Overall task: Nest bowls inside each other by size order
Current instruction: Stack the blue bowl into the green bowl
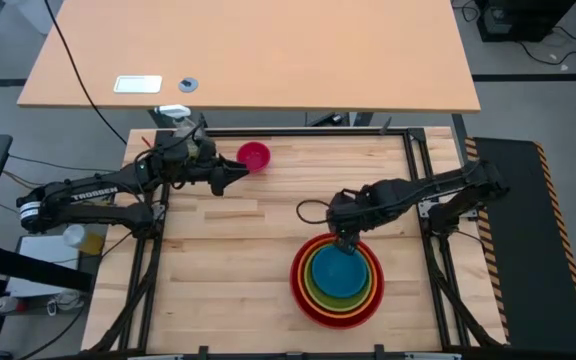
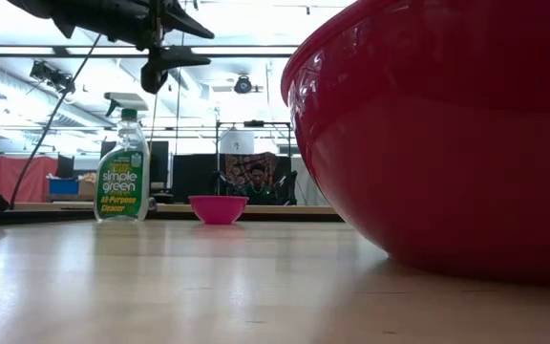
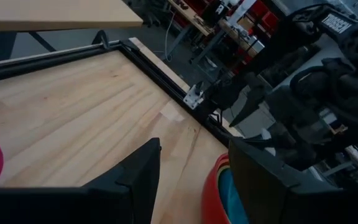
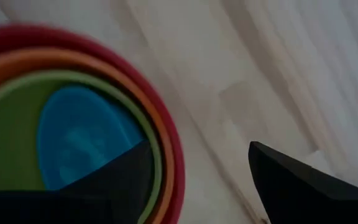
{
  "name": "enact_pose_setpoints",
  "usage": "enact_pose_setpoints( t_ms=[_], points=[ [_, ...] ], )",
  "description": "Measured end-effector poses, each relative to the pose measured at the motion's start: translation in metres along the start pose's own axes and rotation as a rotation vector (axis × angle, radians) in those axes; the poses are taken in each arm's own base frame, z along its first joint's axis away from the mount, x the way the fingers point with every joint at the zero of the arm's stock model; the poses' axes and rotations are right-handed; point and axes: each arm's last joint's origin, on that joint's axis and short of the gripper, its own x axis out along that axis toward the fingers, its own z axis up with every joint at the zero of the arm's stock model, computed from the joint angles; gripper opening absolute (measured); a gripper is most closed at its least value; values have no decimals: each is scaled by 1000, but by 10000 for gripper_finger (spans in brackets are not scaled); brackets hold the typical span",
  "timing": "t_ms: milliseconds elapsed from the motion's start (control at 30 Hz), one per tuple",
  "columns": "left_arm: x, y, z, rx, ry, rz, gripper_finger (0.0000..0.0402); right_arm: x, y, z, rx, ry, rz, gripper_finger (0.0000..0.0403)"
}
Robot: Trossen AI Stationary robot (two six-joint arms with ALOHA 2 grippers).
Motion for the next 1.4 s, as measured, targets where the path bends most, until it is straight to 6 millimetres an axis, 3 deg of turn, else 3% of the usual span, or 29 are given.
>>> enact_pose_setpoints(
  t_ms=[200,367,533,667,800,1067,1167,1400],
  points=[
    [-1,0,-1,-2,8,6,192,31,14,-19,-92,45,112,266],
    [-1,0,-1,-8,11,7,192,50,16,-37,-129,68,42,259],
    [-1,0,-1,-12,9,6,192,50,7,-35,-70,99,-17,246],
    [-1,0,-1,-25,9,6,192,31,8,-28,-63,93,34,242],
    [-1,0,-1,-36,9,5,192,24,8,-32,-96,53,-53,242],
    [-1,0,-1,-36,9,5,192,65,1,-41,-109,92,-87,242],
    [-1,0,-1,-36,9,6,192,58,-4,-38,-82,146,-87,241],
    [-1,0,-1,-39,12,7,192,11,-3,-19,-95,43,-75,237]
  ],
)
